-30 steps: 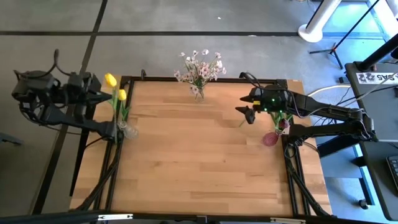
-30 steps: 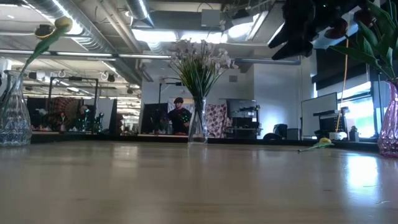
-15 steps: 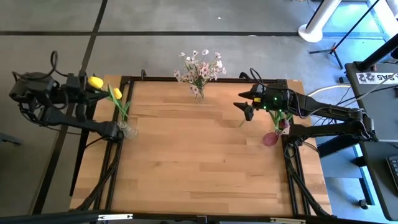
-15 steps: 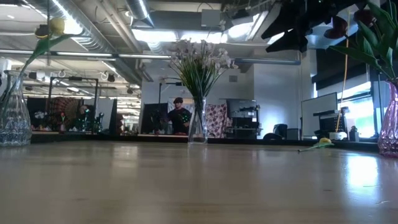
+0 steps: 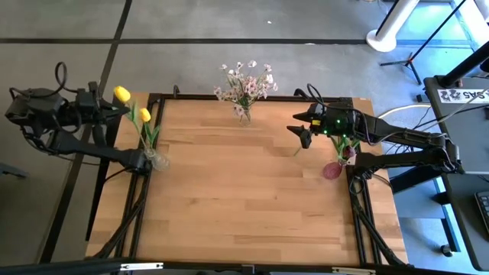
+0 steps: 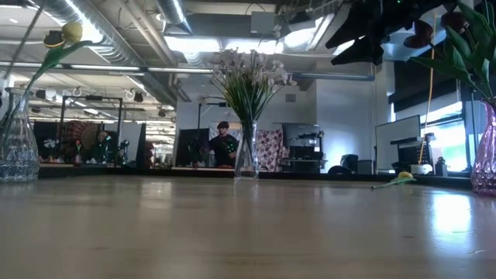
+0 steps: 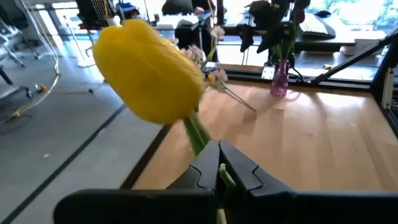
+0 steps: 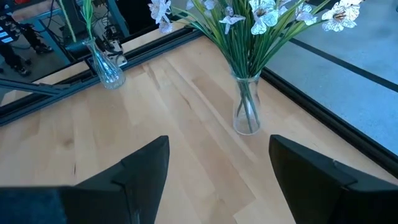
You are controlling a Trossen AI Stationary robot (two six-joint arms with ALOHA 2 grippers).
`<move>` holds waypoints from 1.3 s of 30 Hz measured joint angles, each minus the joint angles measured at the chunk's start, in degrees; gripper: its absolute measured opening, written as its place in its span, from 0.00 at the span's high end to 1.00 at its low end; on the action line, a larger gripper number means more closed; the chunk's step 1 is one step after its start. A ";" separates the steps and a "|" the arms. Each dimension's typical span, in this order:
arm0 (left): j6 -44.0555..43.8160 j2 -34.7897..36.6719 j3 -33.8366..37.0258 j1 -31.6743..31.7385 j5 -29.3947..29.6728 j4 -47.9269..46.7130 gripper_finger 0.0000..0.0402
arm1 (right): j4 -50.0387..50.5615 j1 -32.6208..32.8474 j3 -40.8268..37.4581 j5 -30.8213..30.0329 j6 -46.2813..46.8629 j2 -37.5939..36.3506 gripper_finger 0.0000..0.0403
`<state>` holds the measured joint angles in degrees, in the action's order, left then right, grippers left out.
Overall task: Sort flowers into vase by color
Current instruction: Put the left yellow flower into the bottom transparent vase
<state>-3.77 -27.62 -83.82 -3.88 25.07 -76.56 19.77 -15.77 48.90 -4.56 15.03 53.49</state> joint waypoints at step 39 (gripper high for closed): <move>4.17 -0.07 1.32 0.00 5.01 -1.31 1.00 | -0.20 0.00 0.00 -0.87 0.23 0.00 0.32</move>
<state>0.40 -27.68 -82.50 -3.88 30.08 -77.87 19.57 -15.77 48.90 -5.43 15.26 53.49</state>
